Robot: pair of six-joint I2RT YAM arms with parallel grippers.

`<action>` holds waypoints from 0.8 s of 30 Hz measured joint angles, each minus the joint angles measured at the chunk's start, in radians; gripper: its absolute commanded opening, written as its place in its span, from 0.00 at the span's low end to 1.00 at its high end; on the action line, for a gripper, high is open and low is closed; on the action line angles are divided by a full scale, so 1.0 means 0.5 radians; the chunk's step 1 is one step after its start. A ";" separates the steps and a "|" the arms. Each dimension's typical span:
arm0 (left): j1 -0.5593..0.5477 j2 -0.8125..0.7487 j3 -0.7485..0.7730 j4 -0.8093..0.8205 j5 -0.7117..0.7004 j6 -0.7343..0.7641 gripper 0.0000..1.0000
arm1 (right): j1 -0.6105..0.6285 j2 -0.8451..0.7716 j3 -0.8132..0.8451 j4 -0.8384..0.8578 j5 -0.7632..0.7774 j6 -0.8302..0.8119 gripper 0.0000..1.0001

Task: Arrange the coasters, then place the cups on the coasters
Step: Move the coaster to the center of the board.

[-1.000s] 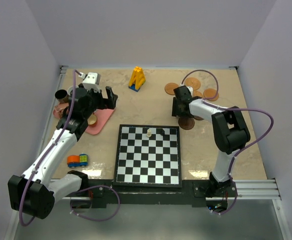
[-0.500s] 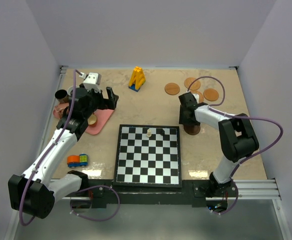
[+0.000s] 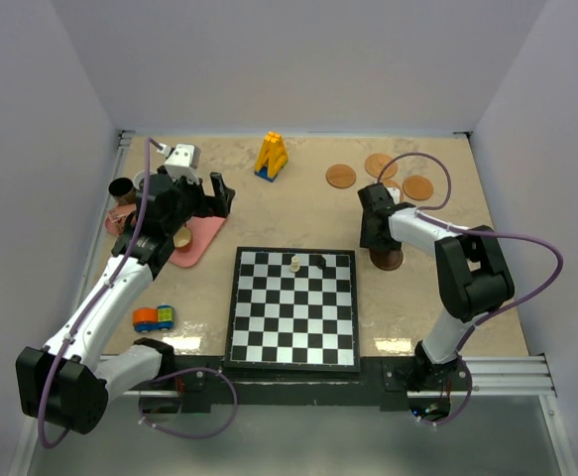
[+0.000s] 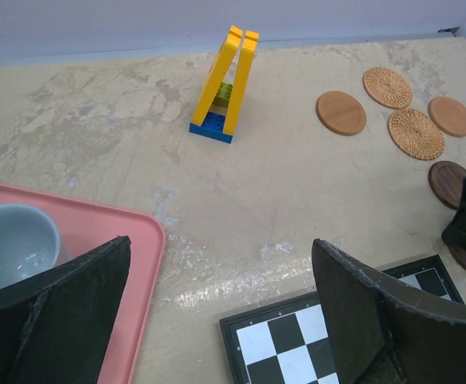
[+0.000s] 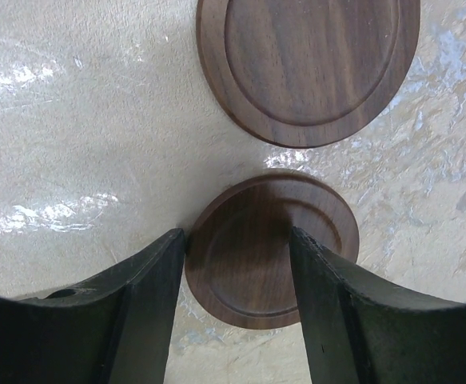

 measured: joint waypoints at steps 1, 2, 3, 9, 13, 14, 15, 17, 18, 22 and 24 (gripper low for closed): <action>0.000 0.000 0.000 0.000 0.000 0.000 1.00 | -0.001 0.000 0.000 -0.002 0.001 0.005 0.57; 0.000 0.000 0.000 0.000 0.000 0.000 1.00 | -0.001 0.000 0.000 -0.002 0.000 0.011 0.57; 0.000 0.000 0.000 0.000 0.000 0.000 1.00 | -0.001 0.000 0.000 -0.004 0.000 0.016 0.57; 0.000 0.000 0.000 0.000 0.000 0.000 1.00 | -0.001 0.000 0.000 -0.013 0.007 0.051 0.57; 0.000 0.000 0.000 0.000 0.000 0.000 1.00 | -0.003 -0.002 0.005 -0.044 0.037 0.058 0.61; 0.000 0.000 0.000 0.000 -0.001 0.000 1.00 | -0.005 -0.005 0.006 -0.055 0.043 0.058 0.62; 0.000 0.000 0.000 0.000 0.000 0.000 1.00 | -0.007 -0.011 0.007 -0.069 0.052 0.057 0.63; 0.000 0.000 0.000 0.000 -0.001 0.000 1.00 | -0.011 -0.045 0.007 -0.111 0.060 0.055 0.64; 0.000 0.000 0.000 0.000 0.000 0.000 1.00 | -0.012 -0.079 0.007 -0.124 0.056 0.051 0.64; 0.000 0.000 0.000 0.000 0.000 0.000 1.00 | -0.014 -0.269 0.029 -0.130 -0.035 0.040 0.64; 0.000 0.000 0.000 0.000 0.000 0.000 1.00 | -0.014 -0.345 0.045 -0.113 -0.097 0.037 0.64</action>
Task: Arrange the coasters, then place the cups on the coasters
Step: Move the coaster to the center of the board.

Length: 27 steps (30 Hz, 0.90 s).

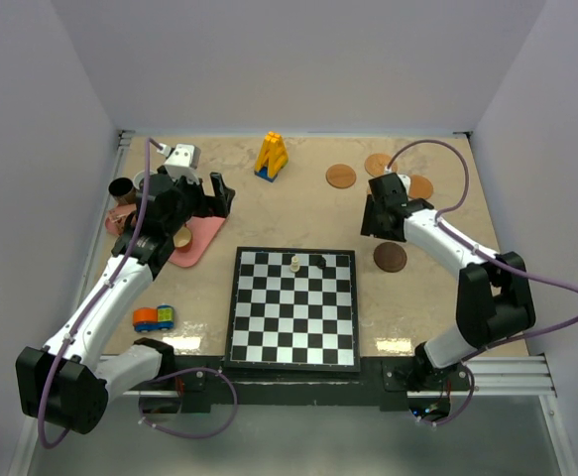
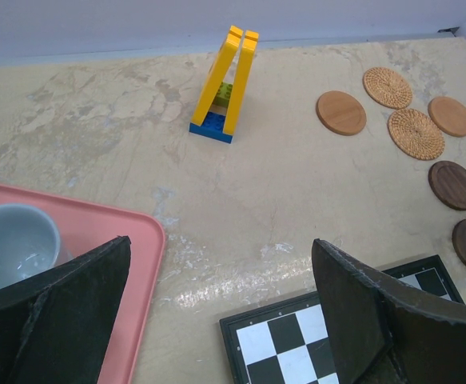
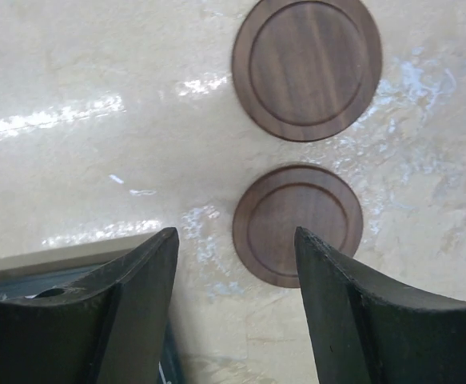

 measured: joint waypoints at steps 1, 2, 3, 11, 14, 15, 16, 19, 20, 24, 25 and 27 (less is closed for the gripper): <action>0.000 0.000 0.000 0.000 -0.001 0.000 1.00 | 0.000 -0.021 0.000 0.010 -0.031 -0.001 0.64; 0.000 0.000 0.000 0.000 -0.001 0.000 1.00 | 0.001 -0.030 -0.002 0.015 -0.065 -0.002 0.64; 0.000 0.000 0.000 0.000 0.000 0.000 1.00 | 0.002 -0.030 -0.006 0.020 -0.100 -0.001 0.64; -0.004 0.000 -0.001 0.056 0.000 -0.001 1.00 | 0.004 -0.058 -0.316 0.136 -0.402 0.038 0.44; -0.009 0.000 -0.002 0.066 0.002 -0.001 1.00 | 0.004 -0.063 -0.349 0.157 -0.440 0.053 0.26; -0.010 0.000 -0.002 0.069 0.003 -0.001 1.00 | 0.004 -0.063 -0.351 0.172 -0.452 0.061 0.24; -0.011 0.000 -0.002 0.071 0.003 -0.001 1.00 | 0.004 -0.063 -0.351 0.186 -0.462 0.066 0.23; -0.011 0.000 -0.002 0.074 0.003 -0.001 1.00 | 0.004 -0.064 -0.355 0.224 -0.465 0.079 0.22; -0.011 0.000 -0.002 0.074 0.003 -0.001 1.00 | 0.004 -0.067 -0.361 0.236 -0.465 0.083 0.22; -0.011 0.000 -0.002 0.075 0.007 -0.001 1.00 | 0.004 -0.078 -0.395 0.259 -0.462 0.097 0.22; -0.011 0.000 -0.002 0.075 0.007 -0.001 1.00 | 0.004 -0.078 -0.409 0.262 -0.462 0.101 0.22; -0.011 0.000 -0.002 0.075 0.008 -0.001 1.00 | 0.004 -0.078 -0.432 0.263 -0.462 0.106 0.22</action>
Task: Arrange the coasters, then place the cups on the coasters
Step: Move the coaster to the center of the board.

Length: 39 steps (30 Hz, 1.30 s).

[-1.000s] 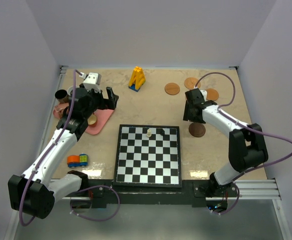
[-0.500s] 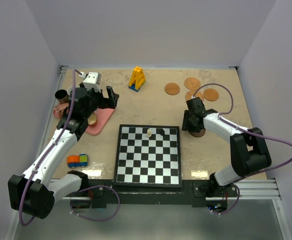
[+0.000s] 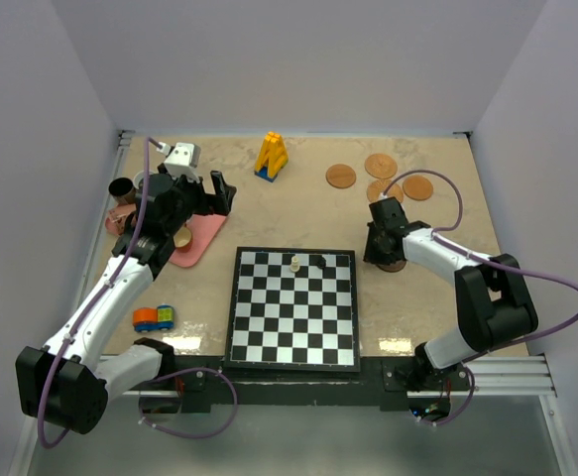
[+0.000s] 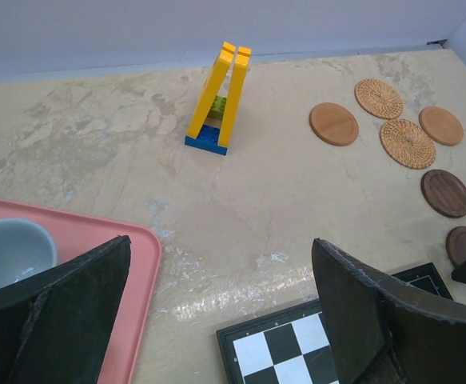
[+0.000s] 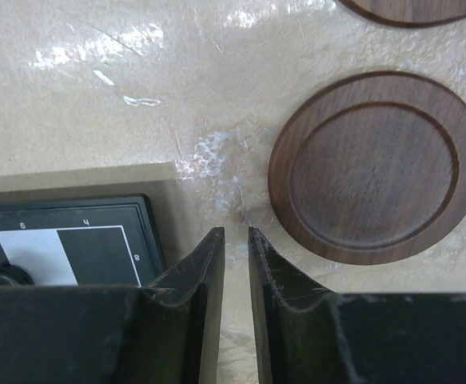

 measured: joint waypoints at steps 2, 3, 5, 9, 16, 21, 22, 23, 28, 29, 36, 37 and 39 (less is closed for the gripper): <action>0.000 0.000 0.000 0.000 0.000 -0.001 1.00 | 0.000 0.001 -0.011 0.001 0.002 0.003 0.22; 0.000 0.000 0.000 0.000 0.000 -0.001 1.00 | 0.000 0.003 -0.013 0.002 0.003 0.003 0.22; -0.001 0.000 0.000 0.000 0.000 -0.001 1.00 | 0.000 0.017 -0.013 0.001 0.019 0.003 0.22; -0.001 0.000 0.000 0.000 0.000 -0.001 1.00 | 0.000 0.035 -0.019 -0.018 0.078 0.011 0.22; -0.002 0.000 0.000 0.000 -0.001 -0.001 1.00 | 0.000 0.052 -0.019 -0.022 0.175 0.029 0.22; -0.006 0.000 0.000 -0.001 -0.001 0.000 1.00 | 0.002 0.075 -0.018 -0.013 0.220 0.042 0.22; -0.008 0.000 0.000 0.000 -0.001 -0.001 1.00 | 0.002 0.075 -0.018 -0.012 0.224 0.046 0.22; -0.010 0.000 0.000 0.000 -0.001 0.000 1.00 | 0.003 0.075 -0.018 -0.013 0.230 0.049 0.22; -0.012 0.000 0.000 -0.001 -0.001 -0.001 1.00 | 0.003 0.075 -0.018 -0.018 0.269 0.056 0.22; -0.012 0.000 0.000 0.000 -0.002 0.000 1.00 | 0.003 0.075 -0.018 -0.019 0.275 0.056 0.22; -0.013 0.000 0.000 0.000 -0.002 -0.001 1.00 | 0.003 0.076 -0.018 -0.026 0.317 0.071 0.22; -0.013 0.000 0.000 -0.001 -0.002 -0.001 1.00 | 0.003 0.076 -0.018 -0.027 0.322 0.072 0.22; -0.014 0.000 0.000 0.000 -0.002 -0.001 1.00 | 0.004 0.076 -0.018 -0.028 0.330 0.077 0.22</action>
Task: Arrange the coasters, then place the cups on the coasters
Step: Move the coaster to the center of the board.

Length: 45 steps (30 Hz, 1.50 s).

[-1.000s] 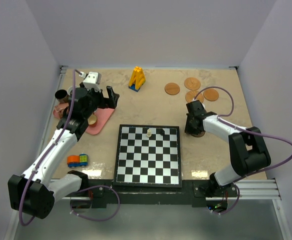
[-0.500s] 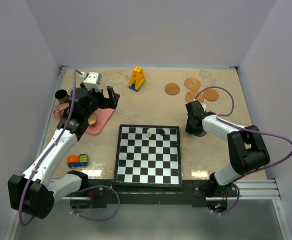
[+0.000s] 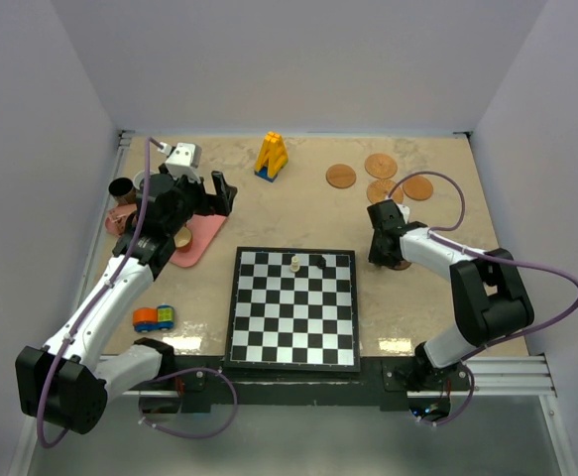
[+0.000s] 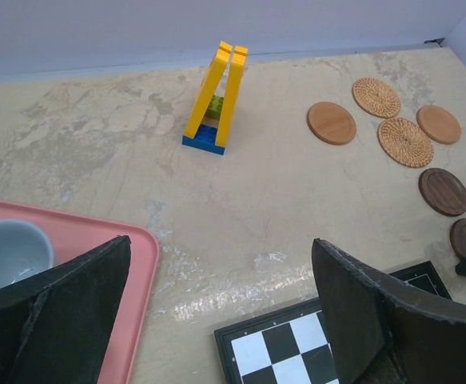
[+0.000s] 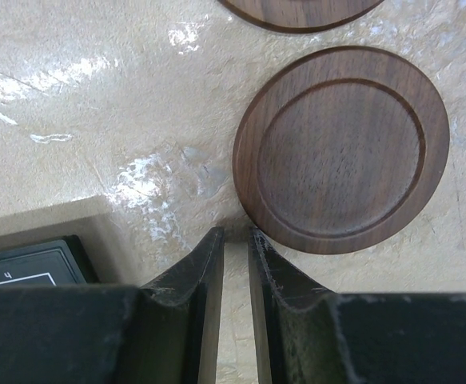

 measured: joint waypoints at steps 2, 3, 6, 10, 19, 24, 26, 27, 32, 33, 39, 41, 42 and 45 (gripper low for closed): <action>0.000 0.000 0.000 -0.001 0.000 0.001 1.00 | -0.001 0.000 0.000 -0.002 0.008 0.008 0.22; 0.000 0.000 0.000 -0.001 0.000 0.000 1.00 | -0.001 0.000 0.000 -0.002 0.008 0.009 0.22; 0.000 0.000 0.000 -0.001 0.000 0.001 1.00 | -0.001 0.000 0.000 -0.004 0.019 0.011 0.22; 0.000 0.000 0.000 -0.001 -0.001 0.001 1.00 | -0.002 0.000 -0.001 -0.008 0.043 0.011 0.24; 0.000 0.000 0.000 -0.001 -0.007 0.001 1.00 | -0.002 0.000 -0.001 0.007 0.003 -0.016 0.33; 0.000 0.000 0.000 -0.001 -0.008 0.001 1.00 | -0.002 -0.016 -0.001 0.005 -0.033 -0.048 0.43; 0.000 0.000 0.000 -0.001 -0.009 0.001 1.00 | -0.002 -0.051 0.000 0.004 -0.060 -0.062 0.47; 0.000 0.000 0.000 -0.002 -0.009 0.001 1.00 | -0.002 -0.082 0.000 0.001 -0.070 -0.067 0.48; 0.000 0.000 0.000 -0.002 -0.011 0.001 1.00 | -0.002 -0.280 0.070 -0.044 -0.160 -0.096 0.56; 0.000 0.000 0.000 -0.002 -0.011 0.001 1.00 | -0.002 -0.301 0.106 -0.058 -0.172 -0.102 0.59; 0.000 0.000 0.000 -0.002 -0.015 0.002 1.00 | -0.063 -0.222 0.555 -0.082 -0.159 -0.199 0.67; 0.000 0.000 0.000 -0.002 -0.024 0.002 1.00 | -0.124 -0.079 0.771 -0.072 -0.146 -0.247 0.70; 0.000 0.000 0.000 -0.002 -0.027 0.002 1.00 | -0.156 0.002 0.865 -0.053 -0.131 -0.269 0.72; 0.000 0.000 0.000 -0.002 -0.039 0.002 1.00 | -0.256 0.227 1.064 -0.021 -0.110 -0.323 0.78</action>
